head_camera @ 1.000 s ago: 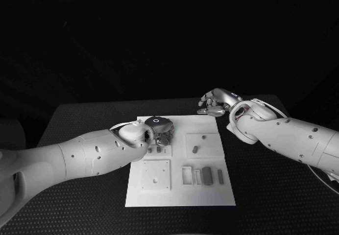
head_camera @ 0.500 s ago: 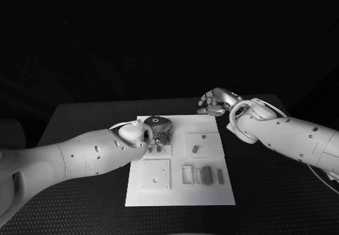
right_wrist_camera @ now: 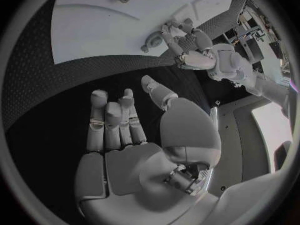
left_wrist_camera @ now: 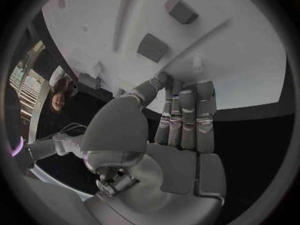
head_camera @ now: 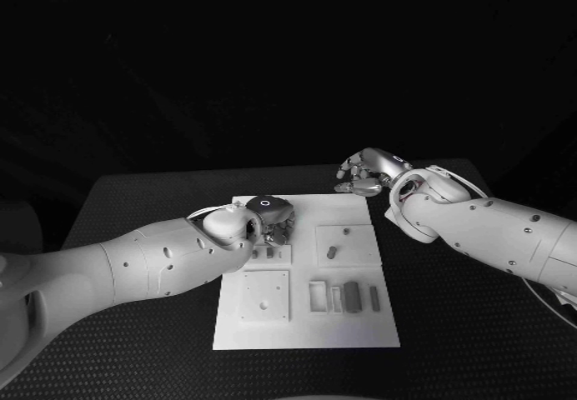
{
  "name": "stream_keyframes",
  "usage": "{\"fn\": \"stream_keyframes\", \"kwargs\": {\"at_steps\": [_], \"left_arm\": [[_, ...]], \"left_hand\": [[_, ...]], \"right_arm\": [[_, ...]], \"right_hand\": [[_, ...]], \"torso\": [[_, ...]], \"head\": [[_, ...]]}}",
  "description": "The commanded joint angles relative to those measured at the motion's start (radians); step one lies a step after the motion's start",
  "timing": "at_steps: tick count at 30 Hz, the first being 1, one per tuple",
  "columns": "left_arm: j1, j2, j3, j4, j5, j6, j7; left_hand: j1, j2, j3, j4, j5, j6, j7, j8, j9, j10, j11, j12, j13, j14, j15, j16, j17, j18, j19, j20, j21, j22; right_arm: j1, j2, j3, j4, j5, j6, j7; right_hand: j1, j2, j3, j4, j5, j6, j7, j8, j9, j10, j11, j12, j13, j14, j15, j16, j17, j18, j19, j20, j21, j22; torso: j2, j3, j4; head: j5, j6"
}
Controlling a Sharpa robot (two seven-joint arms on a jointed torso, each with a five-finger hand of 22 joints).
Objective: Assemble the parts on the task board
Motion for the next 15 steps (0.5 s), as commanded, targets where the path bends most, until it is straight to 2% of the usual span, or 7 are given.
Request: {"fn": "stream_keyframes", "kwargs": {"at_steps": [1, 5, 11, 15], "left_arm": [[-0.012, 0.002, -0.007, -0.006, -0.006, 0.033, 0.0], [-0.012, 0.0, -0.007, -0.007, -0.006, 0.031, 0.003], [-0.012, -0.003, -0.007, -0.005, -0.006, -0.009, 0.013], [-0.012, -0.011, -0.007, -0.002, 0.012, -0.04, 0.028]], "left_hand": [[-0.001, 0.009, 0.001, -0.003, -0.001, 0.007, 0.0, 0.007, -0.001, 0.007, -0.002, -0.007, -0.003, 0.009, -0.002, 0.004, -0.002, 0.095, 0.002, -0.003, 0.008, 0.025], [0.001, 0.019, 0.003, -0.004, -0.001, 0.025, -0.009, 0.017, 0.001, 0.026, -0.009, -0.002, 0.004, 0.015, -0.008, 0.009, -0.004, 0.094, 0.005, -0.008, 0.017, 0.024], [0.016, 0.037, 0.011, -0.01, 0.003, 0.056, -0.021, 0.034, 0.009, 0.059, -0.023, 0.008, 0.015, 0.033, -0.022, 0.02, -0.006, 0.095, 0.018, -0.018, 0.034, 0.025], [0.028, 0.042, 0.033, -0.007, -0.005, 0.07, -0.025, 0.039, 0.012, 0.075, -0.03, 0.01, 0.022, 0.047, -0.029, 0.026, -0.008, 0.094, 0.029, -0.025, 0.045, 0.024]], "right_arm": [[0.0, 0.0, 0.0, 0.002, -0.003, 0.005, 0.008], [0.0, 0.0, 0.0, 0.003, -0.003, 0.004, 0.008], [0.0, -0.001, 0.0, 0.004, -0.003, 0.004, 0.008], [0.0, -0.001, 0.0, 0.004, -0.003, 0.004, 0.008]], "right_hand": [[-0.005, 0.002, -0.001, 0.007, -0.002, 0.001, 0.005, -0.004, -0.001, -0.003, 0.006, 0.006, -0.002, -0.005, -0.005, 0.004, -0.001, 0.013, 0.002, -0.004, -0.003, 0.017], [-0.005, 0.002, -0.001, 0.007, -0.002, 0.001, 0.005, -0.004, -0.001, -0.003, 0.006, 0.006, -0.002, -0.005, -0.005, 0.004, -0.001, 0.013, 0.002, -0.004, -0.003, 0.017], [-0.005, 0.002, -0.001, 0.007, -0.002, 0.001, 0.005, -0.004, -0.001, -0.003, 0.006, 0.006, -0.002, -0.005, -0.005, 0.004, -0.001, 0.013, 0.002, -0.004, -0.003, 0.017], [-0.005, 0.002, -0.001, 0.007, -0.002, 0.001, 0.005, -0.004, -0.001, -0.003, 0.006, 0.006, -0.002, -0.005, -0.005, 0.004, -0.001, 0.013, 0.002, -0.004, -0.003, 0.017]], "torso": [[0.001, -0.0001, -0.0006], [-0.002, 0.0021, 0.0], [-0.001, 0.001, 0.0005], [-0.001, 0.001, 0.0004]], "head": [[-0.001, -0.001], [0.0, -0.003], [0.0, -0.003], [0.0, -0.001]]}}
